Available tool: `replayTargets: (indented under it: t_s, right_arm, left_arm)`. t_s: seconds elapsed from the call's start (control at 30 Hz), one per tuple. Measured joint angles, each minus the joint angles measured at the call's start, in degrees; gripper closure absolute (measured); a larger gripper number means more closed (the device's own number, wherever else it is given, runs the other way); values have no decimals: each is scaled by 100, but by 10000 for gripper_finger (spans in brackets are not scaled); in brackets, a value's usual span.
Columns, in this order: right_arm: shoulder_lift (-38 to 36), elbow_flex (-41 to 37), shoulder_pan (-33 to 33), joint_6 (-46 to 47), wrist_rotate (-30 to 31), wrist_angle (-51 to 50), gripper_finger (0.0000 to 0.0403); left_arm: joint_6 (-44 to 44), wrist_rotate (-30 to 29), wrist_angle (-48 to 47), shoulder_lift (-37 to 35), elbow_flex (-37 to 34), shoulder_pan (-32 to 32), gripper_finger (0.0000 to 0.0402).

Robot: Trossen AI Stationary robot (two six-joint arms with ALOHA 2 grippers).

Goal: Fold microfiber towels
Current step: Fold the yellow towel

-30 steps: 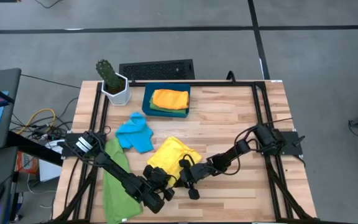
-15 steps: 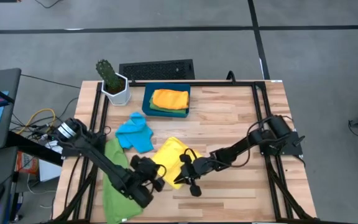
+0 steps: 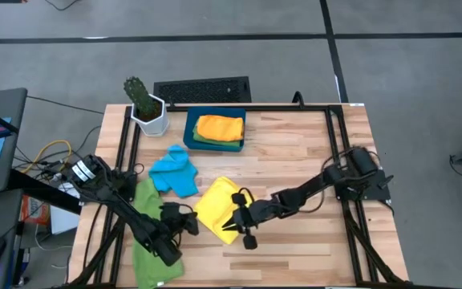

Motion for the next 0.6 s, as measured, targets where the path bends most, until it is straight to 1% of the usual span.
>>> replayTargets:
  t_s: [0.07, 0.13, 0.37, 0.6]
  right_arm:
    - [323, 51, 2, 60, 2, 268, 340]
    - [662, 266, -24, 64, -3, 450, 340]
    - [1401, 963, -241, 94, -5, 420, 340]
    - [1493, 1113, -349, 113, -7, -219, 340]
  left_arm:
    - [90, 21, 183, 0, -80, 7, 369]
    - [120, 164, 226, 0, -100, 7, 365]
    - [180, 303, 266, 0, -100, 7, 360]
    - [256, 305, 249, 0, -100, 7, 360]
